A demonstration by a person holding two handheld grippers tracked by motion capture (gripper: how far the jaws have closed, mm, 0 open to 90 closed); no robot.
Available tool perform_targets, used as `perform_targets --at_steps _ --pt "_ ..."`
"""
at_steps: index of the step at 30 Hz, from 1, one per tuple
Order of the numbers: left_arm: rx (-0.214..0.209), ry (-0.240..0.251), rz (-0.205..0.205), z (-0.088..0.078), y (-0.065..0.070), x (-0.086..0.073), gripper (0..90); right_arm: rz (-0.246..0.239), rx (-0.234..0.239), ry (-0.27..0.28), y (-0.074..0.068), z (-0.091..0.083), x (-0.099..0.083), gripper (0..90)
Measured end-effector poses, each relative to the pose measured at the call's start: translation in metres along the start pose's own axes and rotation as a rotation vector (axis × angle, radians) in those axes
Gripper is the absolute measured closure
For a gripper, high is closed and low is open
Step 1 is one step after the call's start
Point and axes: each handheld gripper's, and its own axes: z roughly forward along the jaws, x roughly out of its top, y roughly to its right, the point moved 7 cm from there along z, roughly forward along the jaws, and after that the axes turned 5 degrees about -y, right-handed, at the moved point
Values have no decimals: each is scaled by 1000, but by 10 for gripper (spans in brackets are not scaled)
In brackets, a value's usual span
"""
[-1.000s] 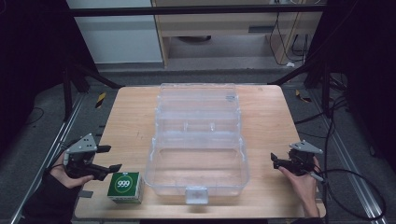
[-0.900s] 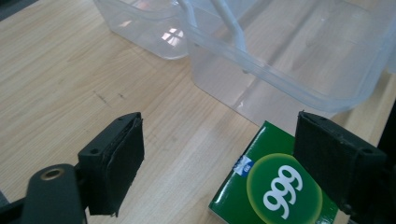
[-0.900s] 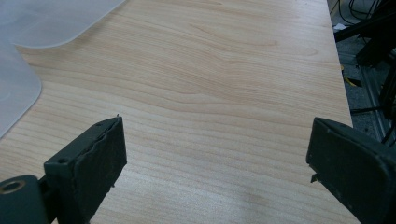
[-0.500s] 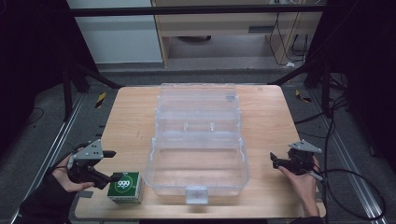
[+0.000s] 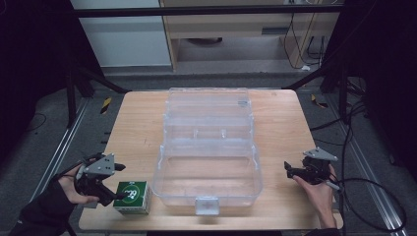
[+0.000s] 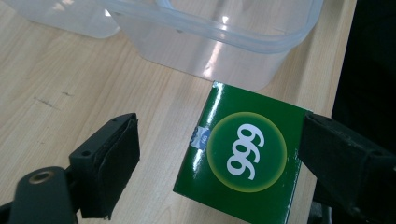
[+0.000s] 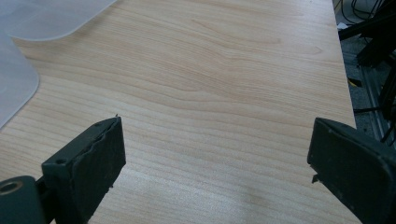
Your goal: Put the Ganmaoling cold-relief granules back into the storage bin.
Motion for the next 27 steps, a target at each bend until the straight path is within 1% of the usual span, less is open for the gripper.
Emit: perform_targets --at_steps 7,8,9,10,14,18,27 --pt "-31 -44 46 6 5 1 116 -2 4 -8 -1 1 -1 42" --pt "-40 -50 54 7 6 1 115 -5 2 -9 -1 1 -1 42" --pt "-44 -50 53 8 7 1 112 -6 1 -11 0 1 -1 40" --pt "-52 -62 63 9 7 1 109 -7 0 -11 0 1 -1 40" --pt "-55 -74 71 12 8 2 110 -7 0 -12 0 1 -1 38" --pt "-60 -102 82 15 9 0 113 -8 -1 -14 0 1 -1 37" --pt "-79 -123 101 22 12 -1 94 -8 1 -21 -1 1 -2 28"
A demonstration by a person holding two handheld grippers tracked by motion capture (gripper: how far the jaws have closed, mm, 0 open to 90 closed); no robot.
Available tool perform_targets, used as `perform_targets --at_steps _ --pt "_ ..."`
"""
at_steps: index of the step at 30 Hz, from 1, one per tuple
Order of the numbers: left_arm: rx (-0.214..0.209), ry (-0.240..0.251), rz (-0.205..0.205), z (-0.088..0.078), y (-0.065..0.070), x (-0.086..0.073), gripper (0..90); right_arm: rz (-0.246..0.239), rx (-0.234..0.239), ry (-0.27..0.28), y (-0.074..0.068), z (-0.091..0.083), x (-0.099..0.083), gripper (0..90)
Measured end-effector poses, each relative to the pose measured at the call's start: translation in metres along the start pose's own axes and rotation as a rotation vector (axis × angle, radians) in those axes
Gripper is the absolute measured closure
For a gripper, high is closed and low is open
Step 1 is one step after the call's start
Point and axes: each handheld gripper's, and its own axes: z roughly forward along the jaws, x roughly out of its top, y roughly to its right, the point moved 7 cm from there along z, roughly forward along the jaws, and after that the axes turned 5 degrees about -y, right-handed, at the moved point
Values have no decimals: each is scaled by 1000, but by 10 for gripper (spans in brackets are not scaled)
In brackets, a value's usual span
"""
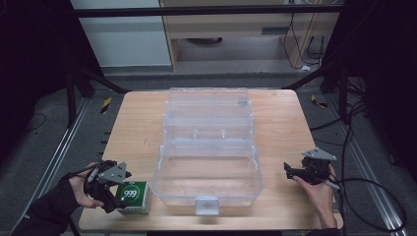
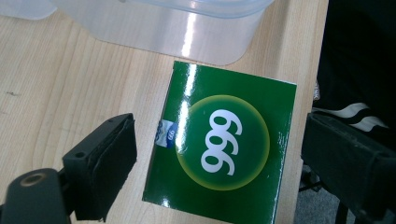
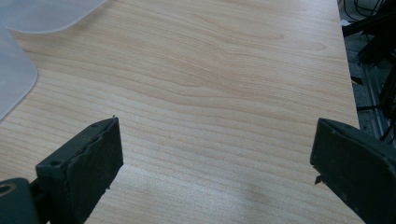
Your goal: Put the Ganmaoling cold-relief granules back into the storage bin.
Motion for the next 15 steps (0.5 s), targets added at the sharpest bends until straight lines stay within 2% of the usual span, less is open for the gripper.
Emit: perform_targets --at_steps 11,15 --pt "-19 -7 2 12 2 -1 90 -7 -2 -4 0 1 0 23" --pt "-24 -15 14 16 2 0 92 -7 -2 -9 -1 1 -1 22"
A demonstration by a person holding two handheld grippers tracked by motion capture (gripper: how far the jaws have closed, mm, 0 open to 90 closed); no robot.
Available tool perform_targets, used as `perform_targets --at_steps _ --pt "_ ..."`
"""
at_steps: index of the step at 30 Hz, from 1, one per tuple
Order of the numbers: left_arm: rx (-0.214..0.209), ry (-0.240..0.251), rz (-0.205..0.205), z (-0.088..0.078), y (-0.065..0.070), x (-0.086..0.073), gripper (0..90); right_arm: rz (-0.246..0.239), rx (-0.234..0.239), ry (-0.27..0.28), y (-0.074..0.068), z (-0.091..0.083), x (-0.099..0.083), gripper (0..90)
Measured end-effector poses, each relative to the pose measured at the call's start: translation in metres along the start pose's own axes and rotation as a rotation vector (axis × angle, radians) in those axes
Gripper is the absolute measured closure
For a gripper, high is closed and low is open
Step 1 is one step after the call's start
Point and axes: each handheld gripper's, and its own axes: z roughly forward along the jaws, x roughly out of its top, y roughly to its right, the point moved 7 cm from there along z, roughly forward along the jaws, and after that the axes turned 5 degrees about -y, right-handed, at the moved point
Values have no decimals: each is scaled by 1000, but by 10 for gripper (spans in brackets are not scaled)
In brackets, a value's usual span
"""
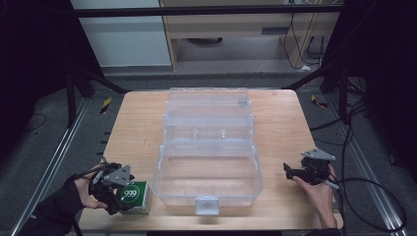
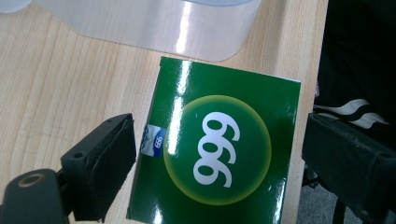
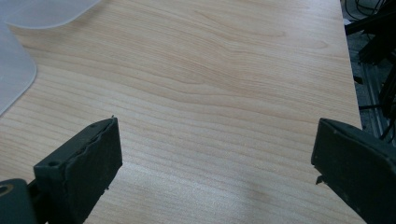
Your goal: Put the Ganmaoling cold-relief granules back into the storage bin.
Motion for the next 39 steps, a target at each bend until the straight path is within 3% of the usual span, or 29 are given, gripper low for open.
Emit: perform_targets --at_steps 13,28,39 --pt "-6 -49 18 15 -1 -3 69 -14 -2 -10 -1 1 -1 20" --pt "-29 -67 15 33 -3 -8 68 -22 -7 -22 -1 3 -2 18" --pt "-41 -64 24 30 -2 -9 133 -24 -8 -25 -1 3 -2 19"
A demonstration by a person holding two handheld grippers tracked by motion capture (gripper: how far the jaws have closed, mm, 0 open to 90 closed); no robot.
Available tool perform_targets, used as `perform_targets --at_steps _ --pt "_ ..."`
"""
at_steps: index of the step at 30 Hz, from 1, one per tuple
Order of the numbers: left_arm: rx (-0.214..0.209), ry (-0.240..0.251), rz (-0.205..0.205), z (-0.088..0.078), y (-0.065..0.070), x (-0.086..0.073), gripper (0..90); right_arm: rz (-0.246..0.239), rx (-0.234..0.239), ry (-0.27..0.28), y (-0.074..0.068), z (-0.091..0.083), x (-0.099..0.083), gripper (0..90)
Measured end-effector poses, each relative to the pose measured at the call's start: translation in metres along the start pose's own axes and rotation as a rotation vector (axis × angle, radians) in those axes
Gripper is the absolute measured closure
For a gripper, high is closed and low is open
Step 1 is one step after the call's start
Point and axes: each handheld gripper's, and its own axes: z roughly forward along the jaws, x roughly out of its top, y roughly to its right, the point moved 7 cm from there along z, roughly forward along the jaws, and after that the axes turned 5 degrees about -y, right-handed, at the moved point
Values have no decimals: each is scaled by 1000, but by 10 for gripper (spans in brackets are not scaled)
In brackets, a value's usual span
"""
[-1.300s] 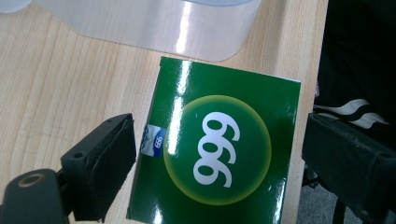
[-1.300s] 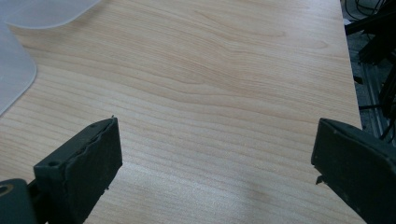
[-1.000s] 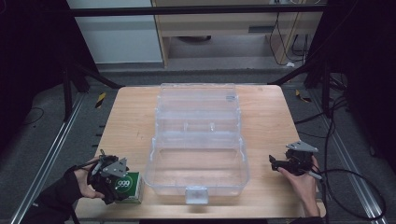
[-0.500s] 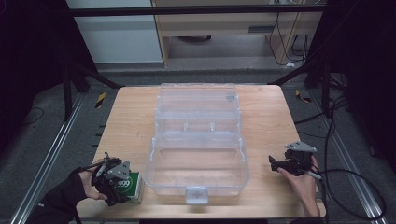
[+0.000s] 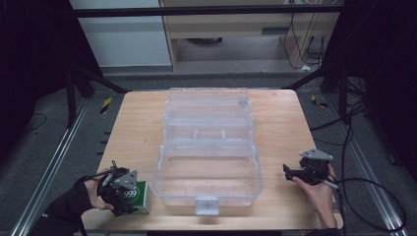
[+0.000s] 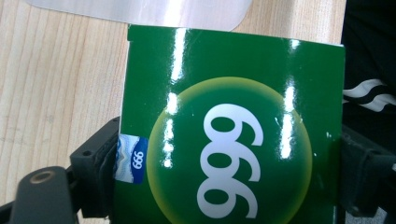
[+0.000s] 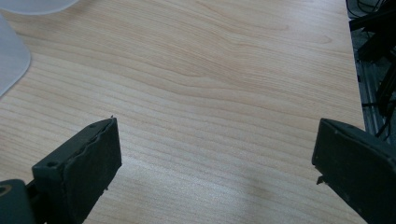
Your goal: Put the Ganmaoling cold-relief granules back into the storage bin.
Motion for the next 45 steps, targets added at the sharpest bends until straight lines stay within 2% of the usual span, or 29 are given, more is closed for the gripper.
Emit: perform_targets --at_steps 8,19,20,29,45 --pt "-13 -11 8 -4 2 2 142 1 5 -1 0 0 0 20" --pt "9 21 14 -29 1 12 146 1 5 2 1 -1 0 20" --pt "15 32 11 -36 1 14 146 1 5 2 1 -1 0 20" --pt "38 43 9 -59 0 21 147 2 6 -1 0 -1 0 20" --pt "65 28 35 -88 -4 42 149 4 10 -2 0 -1 0 20"
